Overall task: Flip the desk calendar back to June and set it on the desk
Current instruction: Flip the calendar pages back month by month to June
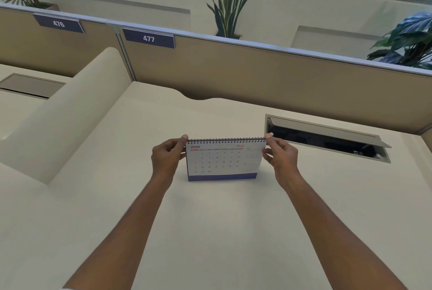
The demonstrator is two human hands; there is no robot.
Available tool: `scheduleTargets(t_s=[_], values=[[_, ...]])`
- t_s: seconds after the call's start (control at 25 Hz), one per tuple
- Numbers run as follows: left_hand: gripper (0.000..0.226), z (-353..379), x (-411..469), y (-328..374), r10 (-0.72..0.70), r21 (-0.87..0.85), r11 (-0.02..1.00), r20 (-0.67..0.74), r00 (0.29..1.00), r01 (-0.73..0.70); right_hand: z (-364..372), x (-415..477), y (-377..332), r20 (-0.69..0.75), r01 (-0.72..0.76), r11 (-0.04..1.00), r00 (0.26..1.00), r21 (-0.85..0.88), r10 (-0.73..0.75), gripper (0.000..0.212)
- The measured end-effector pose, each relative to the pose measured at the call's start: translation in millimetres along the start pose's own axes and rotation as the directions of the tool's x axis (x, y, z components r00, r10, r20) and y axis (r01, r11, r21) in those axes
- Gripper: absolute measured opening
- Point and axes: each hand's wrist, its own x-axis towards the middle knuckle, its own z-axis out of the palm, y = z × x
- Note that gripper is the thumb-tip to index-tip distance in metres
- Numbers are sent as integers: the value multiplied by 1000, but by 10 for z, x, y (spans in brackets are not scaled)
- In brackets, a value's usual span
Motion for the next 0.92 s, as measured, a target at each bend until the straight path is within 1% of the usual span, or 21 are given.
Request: scheduleTargets(t_s=[0.2, 0.32, 0.48, 0.64, 0.92], values=[[34, -8, 3, -25, -7, 20, 1000, 0, 1000, 7, 1, 9, 16, -4, -10, 1000, 1000, -13, 10, 23], [33, 0, 2, -30, -23, 30, 999, -3, 1000, 24, -4, 10, 30, -2, -14, 1000, 1000, -27, 14, 25], [37, 1, -6, -39, -46, 8, 999, 11, 999, 46, -10, 13, 76, -4, 2, 999, 1000, -46, -2, 28], [40, -14, -31, -75, -40, 6, 999, -4, 999, 40, 1, 30, 127, -42, 22, 995, 999, -92, -26, 35], [50, -30, -28, -88, -26, 6, 1000, 9, 1000, 26, -26, 47, 146, -27, 22, 995, 999, -102, -25, 40]])
